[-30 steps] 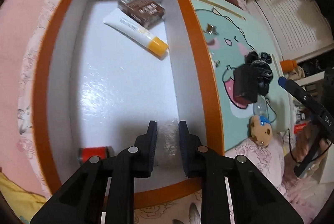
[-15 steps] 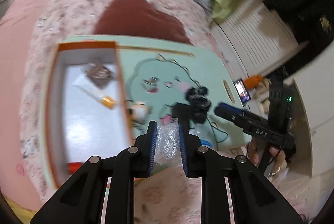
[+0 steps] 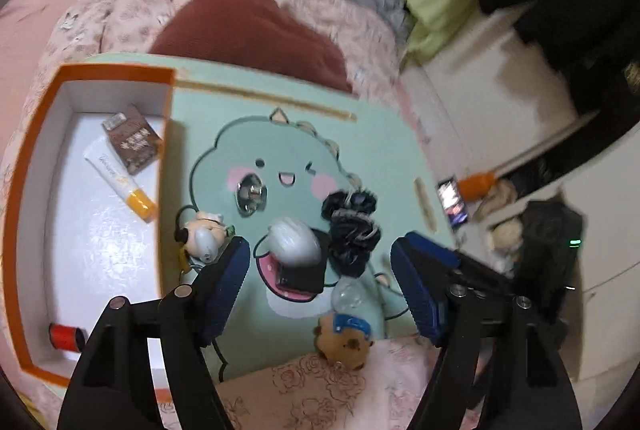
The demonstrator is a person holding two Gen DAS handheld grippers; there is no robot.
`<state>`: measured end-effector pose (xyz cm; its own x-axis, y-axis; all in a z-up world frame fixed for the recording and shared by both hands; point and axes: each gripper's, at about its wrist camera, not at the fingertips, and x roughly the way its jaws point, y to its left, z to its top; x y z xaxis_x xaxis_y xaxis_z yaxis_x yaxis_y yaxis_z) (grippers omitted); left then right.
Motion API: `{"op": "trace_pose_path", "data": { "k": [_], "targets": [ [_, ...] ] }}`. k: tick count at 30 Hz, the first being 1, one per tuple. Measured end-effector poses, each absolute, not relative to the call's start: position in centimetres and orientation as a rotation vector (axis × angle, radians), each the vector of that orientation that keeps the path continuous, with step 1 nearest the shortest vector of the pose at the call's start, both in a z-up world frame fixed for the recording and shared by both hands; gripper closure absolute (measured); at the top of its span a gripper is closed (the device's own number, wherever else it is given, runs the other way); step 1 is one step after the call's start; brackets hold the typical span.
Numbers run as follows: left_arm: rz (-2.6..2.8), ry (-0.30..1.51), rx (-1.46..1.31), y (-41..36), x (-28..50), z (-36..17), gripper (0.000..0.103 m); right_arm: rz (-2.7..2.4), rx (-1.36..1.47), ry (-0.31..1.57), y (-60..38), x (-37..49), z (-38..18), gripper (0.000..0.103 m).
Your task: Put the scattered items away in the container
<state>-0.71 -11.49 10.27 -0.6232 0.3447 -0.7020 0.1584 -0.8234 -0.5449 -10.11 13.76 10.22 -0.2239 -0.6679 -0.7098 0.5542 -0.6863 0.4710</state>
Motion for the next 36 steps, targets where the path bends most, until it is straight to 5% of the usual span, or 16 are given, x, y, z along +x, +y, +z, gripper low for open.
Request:
{"op": "trace_pose_path", "data": {
  "k": [8,16,25,32,36],
  "targets": [
    [2.815,-1.291,-0.953,-17.2,11.7,10.2,0.024,-1.920,1.179,-0.063,10.8,-8.5,12.4,0.050],
    [2.964,-1.277,-0.747,-19.2,17.9,11.0,0.024,-1.694,0.991,0.411,-3.4,-3.8,16.2,0.057],
    [2.970,-1.347,-0.722,-21.5,20.4,9.2,0.024,-1.625,1.165,1.101,-17.3,-4.1,7.9,0.074],
    [2.973,-1.364,-0.704,-22.4,21.4,8.7,0.024,-1.588,1.285,1.265,-19.7,-5.8,3.3,0.075],
    [2.972,-1.371,-0.721,-22.4,21.3,8.5,0.024,-1.553,1.321,1.251,-20.3,-6.0,2.5,0.085]
  ]
}}
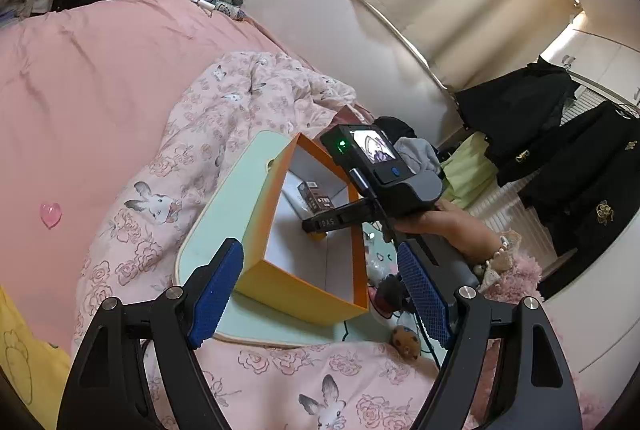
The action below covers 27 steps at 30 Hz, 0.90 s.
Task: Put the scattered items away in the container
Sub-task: 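Grasp the Lip SKINVAPE tube with the right tool and place it on the desk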
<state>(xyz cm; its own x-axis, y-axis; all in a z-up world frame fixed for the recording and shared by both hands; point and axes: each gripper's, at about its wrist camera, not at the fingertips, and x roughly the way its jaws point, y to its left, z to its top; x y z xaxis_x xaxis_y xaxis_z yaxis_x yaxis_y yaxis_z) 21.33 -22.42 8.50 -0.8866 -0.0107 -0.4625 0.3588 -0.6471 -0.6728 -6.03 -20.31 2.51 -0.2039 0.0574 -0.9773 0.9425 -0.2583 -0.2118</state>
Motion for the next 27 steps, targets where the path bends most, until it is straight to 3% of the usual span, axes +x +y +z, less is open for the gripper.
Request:
{"op": "trace_pose_path", "data": {
  "k": [4,12,15,27],
  "targets": [
    [-2.589,1.198,0.635,-22.5,21.3,8.4,0.024,-1.565,1.322,1.163,-19.9,-6.2,3.2,0.086],
    [-2.590,1.173,0.667,-21.9,20.6,8.3,0.024,-1.559,1.228,0.652,-13.9,-5.9,11.9,0.086],
    [-2.580,1.165,0.697,-21.6,20.0,8.0,0.024,-1.609,1.204,0.548,-8.8,-5.5,14.2,0.086],
    [-2.659,1.030,0.922,-16.0,15.5,7.6,0.024,-1.936,1.325,0.321,9.0,-8.0,10.4,0.085]
  ]
}}
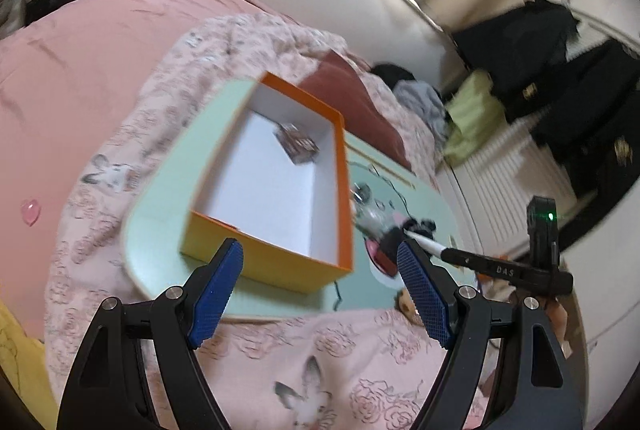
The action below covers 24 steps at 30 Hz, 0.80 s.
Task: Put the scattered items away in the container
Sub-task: 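Grasp the Lip SKINVAPE tube with the right tool and place it on the desk, then reach into the box and grasp the brown carton with the left tool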
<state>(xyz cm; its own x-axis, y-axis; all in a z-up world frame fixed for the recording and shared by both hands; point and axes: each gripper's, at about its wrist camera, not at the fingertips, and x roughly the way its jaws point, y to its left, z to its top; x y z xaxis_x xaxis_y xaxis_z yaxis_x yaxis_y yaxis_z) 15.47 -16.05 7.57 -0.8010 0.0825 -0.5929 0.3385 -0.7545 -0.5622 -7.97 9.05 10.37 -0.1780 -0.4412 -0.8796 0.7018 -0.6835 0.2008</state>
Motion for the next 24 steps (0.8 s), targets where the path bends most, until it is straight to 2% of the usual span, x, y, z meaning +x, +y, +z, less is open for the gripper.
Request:
{"op": "trace_pose_path", "data": {
  "k": [4,8,13,16,19,20,24],
  "targets": [
    [-2.671,0.963,0.973,-14.5,14.4,7.9,0.024,-1.937,1.332,0.265,10.9,-8.6,10.0,0.085],
    [-2.684,0.913,1.004,-13.8,13.3,8.8,0.024,-1.944,1.288,0.083,13.5,-9.6,10.7,0.082],
    [-2.719,0.850,1.054,-14.8,9.2,10.6,0.024,-1.998,1.176,-0.127,16.9,-10.4,12.7,0.055],
    [-2.630,0.828,1.144,-17.1,4.1,10.7,0.024,-1.998,1.166,-0.177,17.7,-10.6,13.0,0.055],
    [-2.471,0.720,1.267,-18.8,-0.6,9.1,0.024,-2.011,1.163,-0.189,17.9,-10.7,13.3,0.055],
    [-2.446,0.728,1.308,-19.3,-1.9,8.2,0.024,-2.011,1.161,-0.194,17.9,-10.7,13.3,0.055],
    [-2.345,1.040,1.388,-21.6,-5.7,5.2,0.024,-1.981,1.165,-0.202,17.9,-10.7,13.1,0.055]
  ]
}}
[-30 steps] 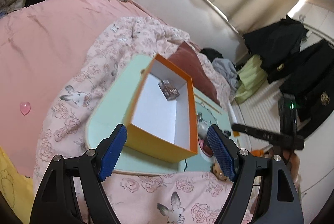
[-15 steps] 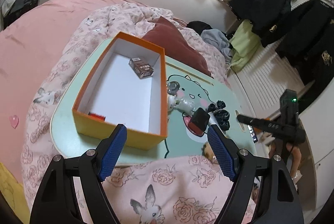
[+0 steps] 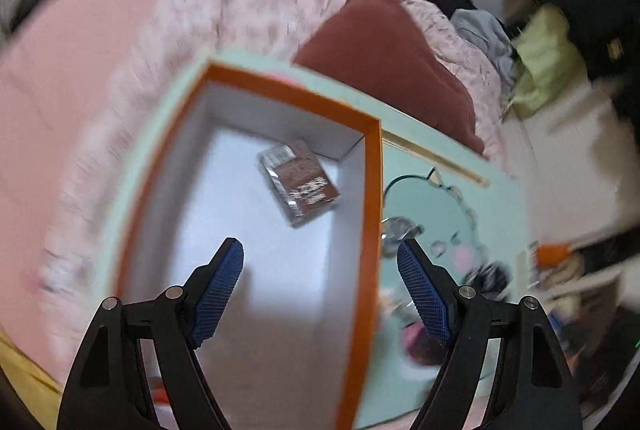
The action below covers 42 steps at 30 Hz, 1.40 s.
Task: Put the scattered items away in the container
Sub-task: 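Reach into the box and grasp the brown carton with the left tool, then lift the brown carton out of the box and release it on the desk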
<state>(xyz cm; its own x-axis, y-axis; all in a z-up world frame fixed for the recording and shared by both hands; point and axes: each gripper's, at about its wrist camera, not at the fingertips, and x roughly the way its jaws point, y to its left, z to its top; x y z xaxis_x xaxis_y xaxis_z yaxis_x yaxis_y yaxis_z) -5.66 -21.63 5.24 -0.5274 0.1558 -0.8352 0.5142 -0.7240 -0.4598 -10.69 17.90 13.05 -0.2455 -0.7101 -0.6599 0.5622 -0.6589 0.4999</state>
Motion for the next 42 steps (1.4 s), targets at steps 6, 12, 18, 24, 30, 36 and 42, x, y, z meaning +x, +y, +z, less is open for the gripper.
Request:
{"op": "trace_pose_path", "data": {
  "k": [6,12,18,24,30,36,42],
  "targets": [
    [-2.180,1.042,1.260,-23.8,-7.4,4.3,0.027,-1.944,1.166,-0.188,17.3,-10.2,12.5,0.055],
    [-2.092,0.961,1.333,-23.8,-9.3,1.9,0.041,-1.920,1.157,-0.204,17.3,-10.0,12.4,0.053],
    [-2.099,0.890,1.319,-23.3,-9.7,1.7,0.041,-1.913,1.156,-0.238,17.9,-10.3,12.3,0.052],
    [-2.096,0.861,1.451,-23.9,-9.2,1.7,0.060,-1.901,1.154,-0.232,18.0,-10.1,12.3,0.052],
    [-2.134,0.839,1.434,-23.6,-8.1,1.6,0.060,-1.888,1.158,-0.224,17.5,-9.9,12.0,0.052],
    [-2.197,0.792,1.326,-23.4,-6.9,4.3,0.060,-1.890,1.165,-0.210,17.2,-9.8,11.9,0.052],
    [-2.367,0.646,1.132,-20.7,-5.1,10.7,0.060,-1.901,1.158,-0.212,17.3,-9.8,12.0,0.052]
  ]
}}
